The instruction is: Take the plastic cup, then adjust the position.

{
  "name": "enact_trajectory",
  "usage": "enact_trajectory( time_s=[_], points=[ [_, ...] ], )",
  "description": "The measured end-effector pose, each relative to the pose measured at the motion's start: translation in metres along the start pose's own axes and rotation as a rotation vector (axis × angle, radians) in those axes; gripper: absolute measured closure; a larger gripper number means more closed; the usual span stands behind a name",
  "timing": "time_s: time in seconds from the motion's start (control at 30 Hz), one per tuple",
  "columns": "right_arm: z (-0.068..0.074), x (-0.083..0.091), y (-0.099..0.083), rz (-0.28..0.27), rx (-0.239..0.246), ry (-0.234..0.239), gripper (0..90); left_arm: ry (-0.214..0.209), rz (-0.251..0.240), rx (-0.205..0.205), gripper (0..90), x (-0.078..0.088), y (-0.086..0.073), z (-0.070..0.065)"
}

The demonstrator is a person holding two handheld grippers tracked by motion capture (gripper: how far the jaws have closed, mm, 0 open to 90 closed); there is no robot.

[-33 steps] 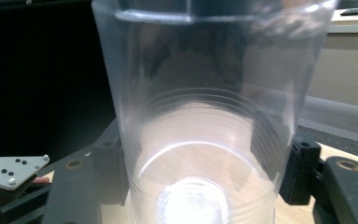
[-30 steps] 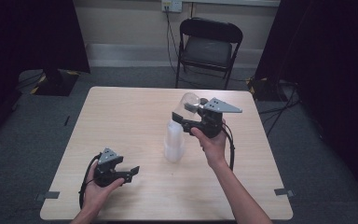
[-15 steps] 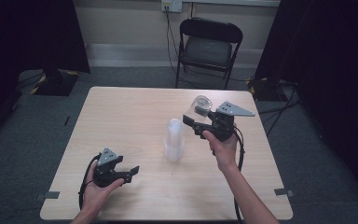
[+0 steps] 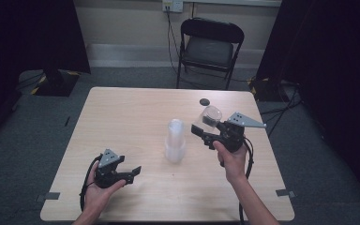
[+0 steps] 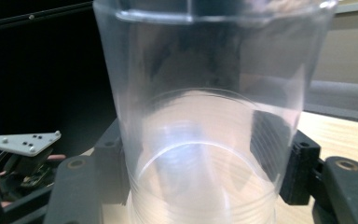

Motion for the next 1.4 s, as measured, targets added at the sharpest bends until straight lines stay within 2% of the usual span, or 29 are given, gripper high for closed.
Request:
enact_trajectory(
  time_s=[0.3, 0.63, 0.7, 0.93, 1.0, 1.13, 1.23, 1.27, 1.4],
  points=[
    [0.01, 0.007, -0.011, 0.01, -0.039, 0.037, 34.7, -0.051, -0.037, 0.003, 15.7, 0.003, 0.006, -0.011],
    [0.025, 0.008, -0.035, 0.047, -0.076, 0.073, 34.8, -0.074, -0.053, -0.017, 15.9, 0.007, 0.01, -0.022],
    [0.028, 0.008, -0.038, 0.048, -0.086, 0.083, 34.8, -0.073, -0.067, -0.044, 17.5, 0.007, 0.011, -0.024],
    [0.041, 0.008, -0.048, 0.064, -0.105, 0.113, 34.9, -0.08, -0.097, -0.096, 19.3, 0.007, 0.012, -0.032],
    [0.045, 0.007, -0.053, 0.076, -0.101, 0.114, 34.9, -0.086, -0.091, -0.102, 19.8, 0.006, 0.011, -0.036],
    [0.052, 0.006, -0.058, 0.082, -0.114, 0.132, 35.1, -0.101, -0.11, -0.118, 20.0, 0.007, 0.013, -0.043],
    [0.057, 0.006, -0.062, 0.09, -0.118, 0.142, 35.3, -0.126, -0.12, -0.111, 20.2, 0.007, 0.014, -0.047],
    [0.059, 0.006, -0.062, 0.089, -0.13, 0.149, 35.4, -0.138, -0.129, -0.101, 20.2, 0.007, 0.014, -0.049],
    [0.064, 0.005, -0.064, 0.084, -0.168, 0.164, 36.0, -0.162, -0.143, -0.111, 26.1, 0.005, 0.015, -0.053]
  ],
)
Point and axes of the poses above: each handheld gripper's, and its own axes: x roughly backward along the jaws, y roughly out of its top, z roughly to its left, the point moved 10 cm from there along -x, roughly forward along the jaws, and after that the axes turned 11 degrees about x, right-handed, at the moved point
